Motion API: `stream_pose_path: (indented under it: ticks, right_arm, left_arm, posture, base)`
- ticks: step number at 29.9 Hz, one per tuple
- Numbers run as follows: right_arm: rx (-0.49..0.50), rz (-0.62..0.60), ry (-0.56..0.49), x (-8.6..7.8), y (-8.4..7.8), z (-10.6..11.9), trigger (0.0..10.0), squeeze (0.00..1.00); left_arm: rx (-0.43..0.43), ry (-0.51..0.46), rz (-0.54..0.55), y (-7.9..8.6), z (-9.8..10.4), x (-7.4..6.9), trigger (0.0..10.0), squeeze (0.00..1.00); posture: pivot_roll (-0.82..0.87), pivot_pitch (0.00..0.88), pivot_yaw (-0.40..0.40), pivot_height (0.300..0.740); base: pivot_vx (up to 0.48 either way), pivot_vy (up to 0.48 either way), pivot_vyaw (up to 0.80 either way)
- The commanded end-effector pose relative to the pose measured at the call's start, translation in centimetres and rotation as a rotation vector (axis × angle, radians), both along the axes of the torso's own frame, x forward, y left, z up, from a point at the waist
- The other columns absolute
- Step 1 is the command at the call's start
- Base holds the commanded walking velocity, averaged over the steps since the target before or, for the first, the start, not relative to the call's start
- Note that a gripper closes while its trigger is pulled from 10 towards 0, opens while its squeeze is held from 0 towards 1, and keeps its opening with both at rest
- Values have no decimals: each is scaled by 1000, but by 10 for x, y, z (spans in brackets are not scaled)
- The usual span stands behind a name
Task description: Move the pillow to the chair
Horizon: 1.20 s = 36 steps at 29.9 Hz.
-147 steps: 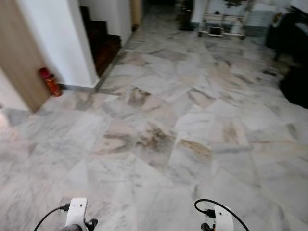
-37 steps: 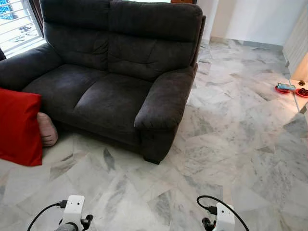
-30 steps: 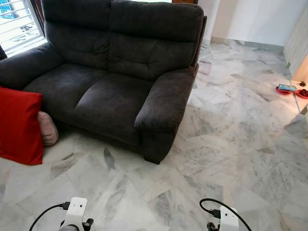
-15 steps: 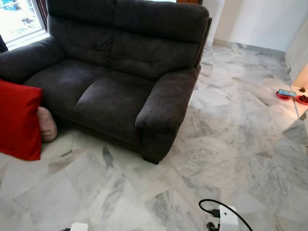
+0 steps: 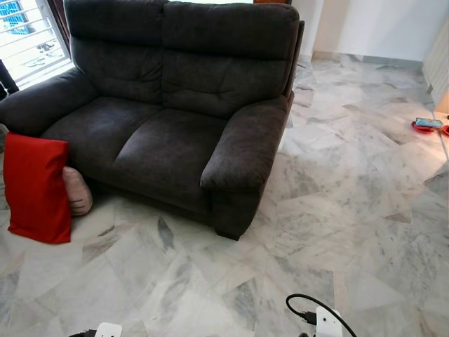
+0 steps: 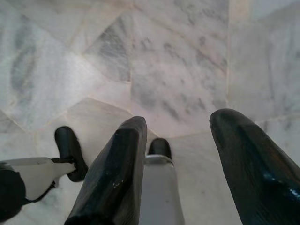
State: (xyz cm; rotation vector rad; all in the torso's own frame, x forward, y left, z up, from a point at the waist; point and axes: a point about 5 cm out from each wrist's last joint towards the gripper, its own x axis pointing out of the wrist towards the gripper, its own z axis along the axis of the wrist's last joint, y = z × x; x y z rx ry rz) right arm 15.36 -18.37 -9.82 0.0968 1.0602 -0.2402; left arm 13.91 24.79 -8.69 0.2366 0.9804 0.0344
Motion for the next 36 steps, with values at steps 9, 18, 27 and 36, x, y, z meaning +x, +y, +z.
stream_pose_path:
  ticks: [9,18,27,36]
  right_arm:
    - [-43,-41,43,-2,-2,-1,10000,0]
    - [-67,-54,67,-2,-3,-1,10000,0]
    - [-20,-43,-88,10,-2,6,10000,0]
    - [-3,94,-247,24,0,16,10000,0]
  left_arm:
    - [-6,12,-6,0,-1,-2,10000,0]
    - [-13,13,-2,-1,-1,-1,10000,0]
    - [-19,3,-5,-2,0,1,10000,0]
    - [-24,-5,0,-2,0,3,10000,0]
  posture:
    - [-24,0,45,740]
    - [-22,0,43,740]
    - [-24,0,41,740]
    - [-3,0,33,740]
  base:
    - [0,0,0]
    - [0,0,0]
    - [0,0,0]
    - [0,0,0]
